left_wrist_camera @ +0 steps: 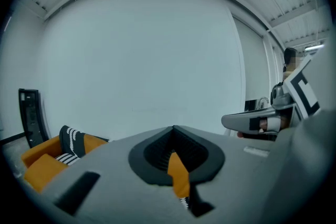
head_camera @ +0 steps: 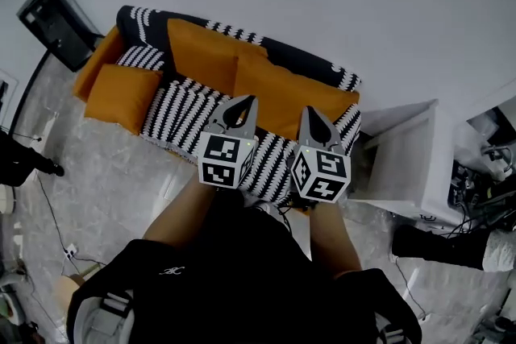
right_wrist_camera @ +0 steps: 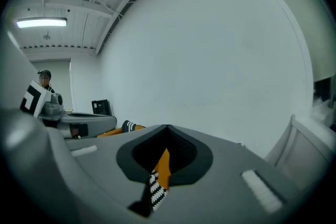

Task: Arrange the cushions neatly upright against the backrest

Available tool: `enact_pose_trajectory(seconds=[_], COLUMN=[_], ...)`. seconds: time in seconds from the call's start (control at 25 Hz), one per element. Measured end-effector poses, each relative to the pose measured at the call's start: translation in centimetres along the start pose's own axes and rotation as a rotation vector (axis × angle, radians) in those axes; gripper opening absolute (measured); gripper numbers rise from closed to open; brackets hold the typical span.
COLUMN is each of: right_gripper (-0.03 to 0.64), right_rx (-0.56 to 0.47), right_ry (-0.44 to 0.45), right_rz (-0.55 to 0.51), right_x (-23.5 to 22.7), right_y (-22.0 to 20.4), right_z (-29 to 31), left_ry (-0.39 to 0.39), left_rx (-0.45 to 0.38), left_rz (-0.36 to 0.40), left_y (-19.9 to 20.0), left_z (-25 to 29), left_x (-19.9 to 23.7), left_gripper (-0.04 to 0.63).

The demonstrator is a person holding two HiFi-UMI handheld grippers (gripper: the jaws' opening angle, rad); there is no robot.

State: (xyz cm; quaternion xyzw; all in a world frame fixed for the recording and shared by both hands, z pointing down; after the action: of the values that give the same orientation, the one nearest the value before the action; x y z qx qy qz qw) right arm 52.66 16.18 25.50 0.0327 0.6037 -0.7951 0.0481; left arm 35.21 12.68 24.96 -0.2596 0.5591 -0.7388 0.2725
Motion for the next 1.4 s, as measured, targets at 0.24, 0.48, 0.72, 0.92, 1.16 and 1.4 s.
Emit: enact_pose_trajectory(seconds=[0.24,0.48,0.72,0.92,1.16,1.4], right_gripper=[0.006,0.006,0.006,0.006,0.006,0.006], right_rx=[0.032,0.055,0.083,0.106,0.111,0.115], right_ry=[0.135,0.29,0.403,0.527,0.606,0.679], right_rz=[-0.036,-0.102,-0.167,-0.24,-0.29,-0.342], right_x=[5.5,14.2,24.4,38.0,51.1,60.3], right_y=[-0.7,-0.8,-2.3,-3.9,-6.1,-7.1], right_z=[1.8,3.8,4.7,4.4,2.9,0.6], left_ry=[0.119,0.273,0.372,0.462,0.57,0.657], left_rx=[-0.007,-0.018,-0.025,-0.044,-0.06,-0.073], left_rz=[-0.035,-0.083,-0.101,-0.148,-0.176,-0.254], left_y=[-0.8,-2.0,-3.8,-5.4,-7.8,-10.6], left_z=[-3.8,-10.2,-17.8,-27.9,-39.7,-48.5], left_x=[3.5,9.4,15.7,23.5,30.5,34.6], left_gripper=[0.009,0.009,0.009,0.009,0.009,0.009])
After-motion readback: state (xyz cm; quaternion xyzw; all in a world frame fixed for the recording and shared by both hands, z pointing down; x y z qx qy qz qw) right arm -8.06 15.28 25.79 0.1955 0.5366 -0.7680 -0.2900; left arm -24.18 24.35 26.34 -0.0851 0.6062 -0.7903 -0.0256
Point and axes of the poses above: the fingertips, and each gripper's own axes: z forward along the fingers, x to its left, y out of its top, the point moved 8 cm from there along -z, backward along the fingers, and after that the axes turned 11 degrees about -y, right-handed, at the moved point
